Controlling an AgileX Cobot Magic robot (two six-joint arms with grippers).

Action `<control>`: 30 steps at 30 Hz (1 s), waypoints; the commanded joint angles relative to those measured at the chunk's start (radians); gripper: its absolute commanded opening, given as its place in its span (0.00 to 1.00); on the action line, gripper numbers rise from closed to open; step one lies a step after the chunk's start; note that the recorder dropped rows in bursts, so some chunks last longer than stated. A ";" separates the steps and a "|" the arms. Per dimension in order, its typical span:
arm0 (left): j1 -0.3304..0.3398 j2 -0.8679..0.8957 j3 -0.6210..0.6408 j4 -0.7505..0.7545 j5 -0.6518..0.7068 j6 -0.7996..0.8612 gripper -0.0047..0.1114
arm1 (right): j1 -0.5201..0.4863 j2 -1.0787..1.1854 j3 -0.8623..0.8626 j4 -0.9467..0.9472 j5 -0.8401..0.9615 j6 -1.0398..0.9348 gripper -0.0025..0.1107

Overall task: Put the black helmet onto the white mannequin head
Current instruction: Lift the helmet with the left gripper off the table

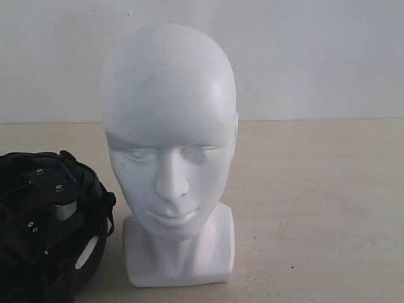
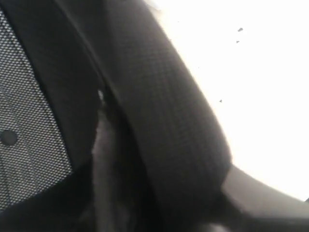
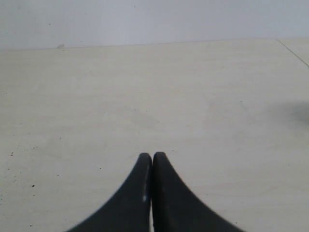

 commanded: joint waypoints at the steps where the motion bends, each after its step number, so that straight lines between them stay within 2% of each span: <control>1: -0.003 0.053 0.003 0.000 0.009 -0.058 0.08 | 0.002 -0.005 0.000 -0.001 -0.006 0.000 0.02; 5: -0.003 0.028 0.003 0.004 0.003 -0.114 0.08 | 0.002 -0.005 0.000 -0.001 -0.006 0.000 0.02; 14: -0.003 -0.162 0.003 0.007 0.027 -0.150 0.08 | 0.005 -0.005 0.000 -0.001 -0.006 0.000 0.02; 30: -0.003 -0.470 0.001 0.060 0.217 -0.219 0.08 | 0.005 -0.005 0.000 -0.001 -0.006 0.000 0.02</control>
